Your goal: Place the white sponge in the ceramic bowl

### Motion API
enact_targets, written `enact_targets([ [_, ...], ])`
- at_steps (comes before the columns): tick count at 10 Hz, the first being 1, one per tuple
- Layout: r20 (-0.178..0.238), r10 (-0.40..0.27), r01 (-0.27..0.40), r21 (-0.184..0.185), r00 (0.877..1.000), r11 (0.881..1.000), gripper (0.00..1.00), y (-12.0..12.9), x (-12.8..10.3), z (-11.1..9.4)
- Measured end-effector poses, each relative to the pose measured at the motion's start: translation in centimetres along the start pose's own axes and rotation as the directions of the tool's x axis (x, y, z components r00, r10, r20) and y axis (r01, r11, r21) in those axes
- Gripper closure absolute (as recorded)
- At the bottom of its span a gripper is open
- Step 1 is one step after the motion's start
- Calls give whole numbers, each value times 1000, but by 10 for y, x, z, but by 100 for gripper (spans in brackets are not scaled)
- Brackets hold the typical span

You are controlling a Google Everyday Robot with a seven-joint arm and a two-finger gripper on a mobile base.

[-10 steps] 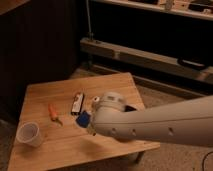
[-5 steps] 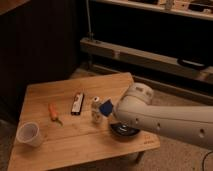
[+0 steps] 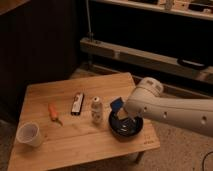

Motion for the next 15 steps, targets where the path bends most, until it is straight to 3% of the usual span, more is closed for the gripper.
enact_targets([
  [4,-69,28,-28,-6,997,1000,98,-7,9,40],
  [6,-99,34,-36,-14,995,999,80,-9,20,55],
  [11,-146,37,-40,-20,989,999,26,-10,29,71],
  [13,-149,46,-50,-23,988,999,20,-9,28,76],
  [15,-119,76,-82,-48,990,995,20,-10,25,76],
])
